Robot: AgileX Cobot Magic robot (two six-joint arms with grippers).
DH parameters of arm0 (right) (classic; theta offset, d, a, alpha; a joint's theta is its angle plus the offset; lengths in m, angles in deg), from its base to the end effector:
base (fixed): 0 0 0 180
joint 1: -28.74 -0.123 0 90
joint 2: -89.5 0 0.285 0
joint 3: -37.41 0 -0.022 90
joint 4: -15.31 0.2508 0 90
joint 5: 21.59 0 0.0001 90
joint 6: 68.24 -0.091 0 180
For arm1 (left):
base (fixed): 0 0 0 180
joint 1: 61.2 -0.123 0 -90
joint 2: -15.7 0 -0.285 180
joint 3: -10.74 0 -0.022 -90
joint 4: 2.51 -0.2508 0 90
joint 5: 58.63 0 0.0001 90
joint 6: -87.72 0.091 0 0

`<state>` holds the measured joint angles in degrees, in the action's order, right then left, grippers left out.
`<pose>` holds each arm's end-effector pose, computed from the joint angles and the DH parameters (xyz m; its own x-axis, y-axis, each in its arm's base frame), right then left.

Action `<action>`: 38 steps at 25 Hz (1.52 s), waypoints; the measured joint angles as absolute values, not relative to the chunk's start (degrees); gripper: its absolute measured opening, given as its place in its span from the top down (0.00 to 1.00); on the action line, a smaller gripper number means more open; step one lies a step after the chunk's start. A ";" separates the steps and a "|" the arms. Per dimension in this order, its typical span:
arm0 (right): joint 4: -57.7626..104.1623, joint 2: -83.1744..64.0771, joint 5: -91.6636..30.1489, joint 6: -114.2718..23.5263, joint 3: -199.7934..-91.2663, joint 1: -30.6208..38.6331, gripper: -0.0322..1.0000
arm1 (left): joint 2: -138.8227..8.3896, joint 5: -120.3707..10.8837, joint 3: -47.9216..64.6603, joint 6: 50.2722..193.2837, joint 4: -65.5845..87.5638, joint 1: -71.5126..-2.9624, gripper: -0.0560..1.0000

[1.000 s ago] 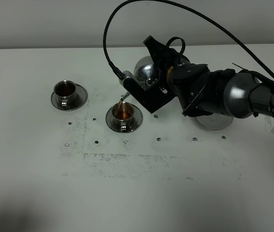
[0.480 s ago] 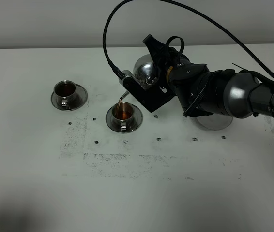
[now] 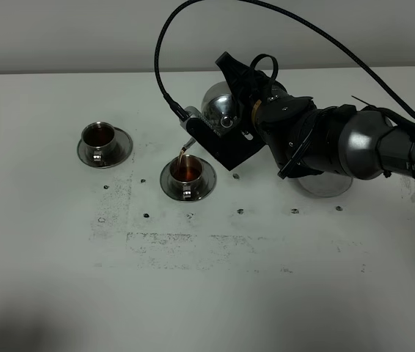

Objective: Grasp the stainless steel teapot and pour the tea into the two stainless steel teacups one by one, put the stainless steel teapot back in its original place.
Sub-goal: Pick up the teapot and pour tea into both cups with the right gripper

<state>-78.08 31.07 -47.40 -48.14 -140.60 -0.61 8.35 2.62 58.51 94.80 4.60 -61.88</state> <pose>0.4029 0.1811 0.2022 0.2961 -0.7784 0.5536 -0.3730 -0.6278 -0.6832 -0.0082 -0.0100 0.2809 -0.4349 0.0581 -0.8986 0.1135 0.9935 0.0093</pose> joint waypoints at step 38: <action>-80.83 31.07 -47.40 -48.14 -140.60 -0.61 0.80 | 8.35 2.62 58.51 94.80 4.60 -61.88 0.29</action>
<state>-80.83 31.07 -47.40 -48.14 -140.60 -0.61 8.35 2.62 58.51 94.80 4.60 -61.88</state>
